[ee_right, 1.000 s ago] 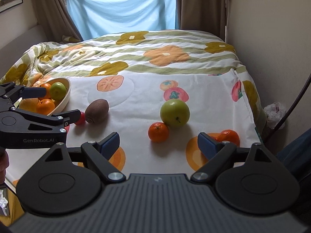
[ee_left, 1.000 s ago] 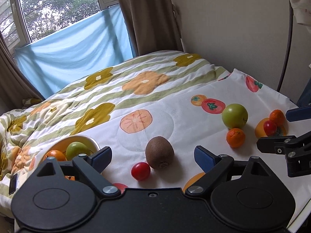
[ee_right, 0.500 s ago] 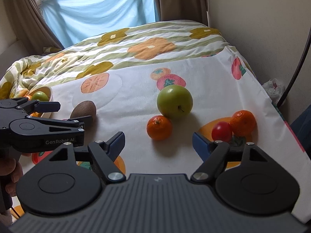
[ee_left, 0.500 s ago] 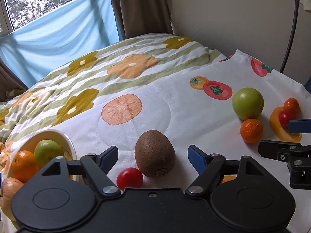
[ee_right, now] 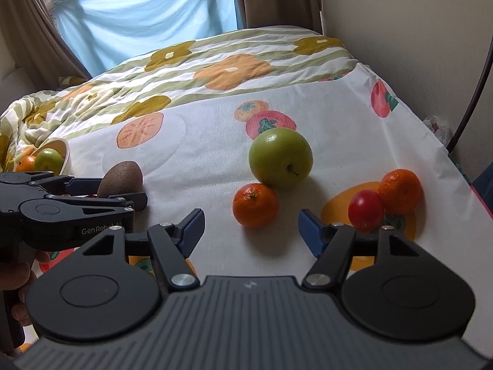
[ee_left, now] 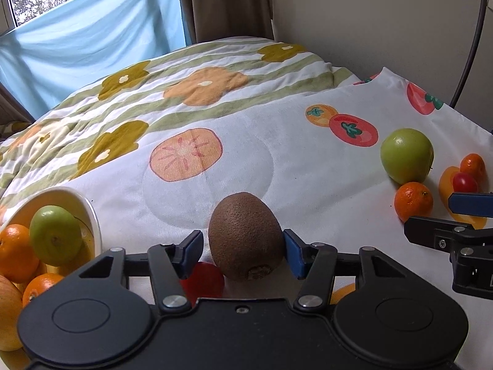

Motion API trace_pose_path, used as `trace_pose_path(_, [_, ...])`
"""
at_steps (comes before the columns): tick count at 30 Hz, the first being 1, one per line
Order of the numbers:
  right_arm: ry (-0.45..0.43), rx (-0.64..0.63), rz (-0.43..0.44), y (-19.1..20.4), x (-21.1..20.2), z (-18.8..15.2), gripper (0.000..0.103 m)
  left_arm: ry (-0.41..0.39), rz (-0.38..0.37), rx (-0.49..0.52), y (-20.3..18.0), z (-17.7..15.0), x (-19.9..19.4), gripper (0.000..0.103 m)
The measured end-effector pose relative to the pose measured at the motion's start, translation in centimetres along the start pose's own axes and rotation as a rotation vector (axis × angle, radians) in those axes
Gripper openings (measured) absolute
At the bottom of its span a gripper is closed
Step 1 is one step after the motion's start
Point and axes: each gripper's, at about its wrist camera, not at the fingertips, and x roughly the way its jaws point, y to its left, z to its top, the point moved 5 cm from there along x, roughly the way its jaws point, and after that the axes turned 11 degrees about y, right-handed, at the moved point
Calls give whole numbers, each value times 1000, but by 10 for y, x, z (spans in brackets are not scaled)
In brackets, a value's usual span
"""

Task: Organize fruits
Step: 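Close the left tool on the kiwi while the right tool closes on the mandarin, then carry the kiwi with the left tool to the bowl while the right tool carries the mandarin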

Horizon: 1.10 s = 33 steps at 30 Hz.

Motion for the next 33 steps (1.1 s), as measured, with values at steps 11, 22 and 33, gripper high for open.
trace_pose_path(11, [8,-5,-15,1,9,4,73,-14,-9,-1,-3,0,-1,52])
trace_pose_path(22, [18,3,-31,-2,20,7,65,-24,-14,1,-9,-4,-5,51])
trace_pose_path(33, [-14,-28,-9,1,10,5,51,-42,-13,-13,-14,-8,-17,51])
